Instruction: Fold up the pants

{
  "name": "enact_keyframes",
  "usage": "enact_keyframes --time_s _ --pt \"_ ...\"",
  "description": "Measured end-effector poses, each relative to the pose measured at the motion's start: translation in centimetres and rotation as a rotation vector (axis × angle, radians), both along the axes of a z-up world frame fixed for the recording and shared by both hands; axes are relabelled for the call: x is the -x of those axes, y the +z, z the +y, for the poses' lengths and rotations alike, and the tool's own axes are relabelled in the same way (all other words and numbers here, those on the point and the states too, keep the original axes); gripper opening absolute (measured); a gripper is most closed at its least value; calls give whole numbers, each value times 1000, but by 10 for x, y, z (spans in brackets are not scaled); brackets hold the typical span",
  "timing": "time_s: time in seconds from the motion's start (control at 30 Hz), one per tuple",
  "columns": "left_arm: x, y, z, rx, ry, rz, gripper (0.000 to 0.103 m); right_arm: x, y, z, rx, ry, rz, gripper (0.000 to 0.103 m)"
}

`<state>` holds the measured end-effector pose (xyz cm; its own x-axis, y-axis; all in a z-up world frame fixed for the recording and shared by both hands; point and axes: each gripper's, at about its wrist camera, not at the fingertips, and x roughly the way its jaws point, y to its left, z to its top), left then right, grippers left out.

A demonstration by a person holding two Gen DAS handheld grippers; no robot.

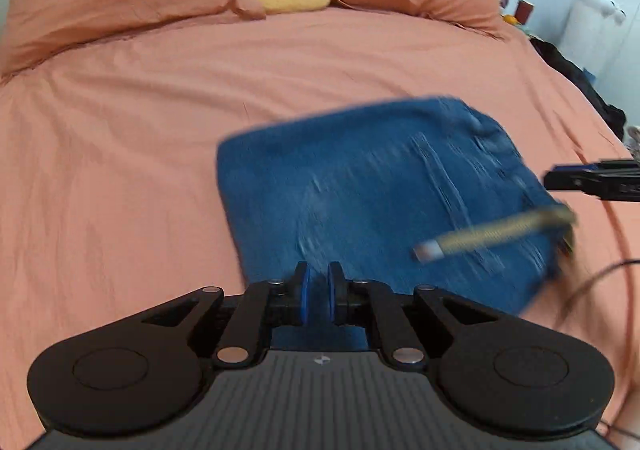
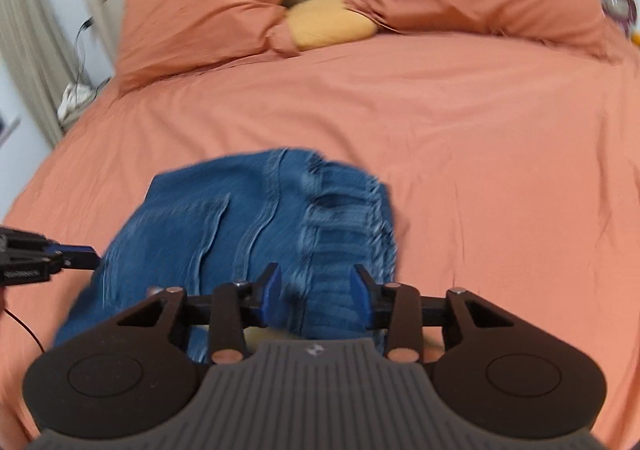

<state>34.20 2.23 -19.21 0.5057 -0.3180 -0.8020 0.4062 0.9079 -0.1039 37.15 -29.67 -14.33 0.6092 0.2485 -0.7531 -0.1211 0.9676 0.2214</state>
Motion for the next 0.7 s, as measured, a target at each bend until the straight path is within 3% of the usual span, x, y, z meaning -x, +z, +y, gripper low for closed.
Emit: enact_keyframes --time_s 0.17,0.3,0.37,0.5,0.63,0.67,0.7 --pt "36 -15 2 -4 14 14 10 30 -27 16 84 1 4 33" --pt "39 -44 11 -20 61 78 13 43 -54 9 51 -46 11 33" --pt "38 -55 18 14 83 79 14 47 -62 7 24 -76 -3 33" --pt "34 -49 19 24 124 89 14 55 -66 12 45 -106 -52 33" --pt "47 -43 30 64 147 45 14 66 -63 8 11 -149 -95 34" --pt "49 -40 33 90 160 33 17 74 -61 5 -11 -160 -111 37" --pt "54 -38 39 124 176 12 33 80 -58 3 -29 -178 -123 41"
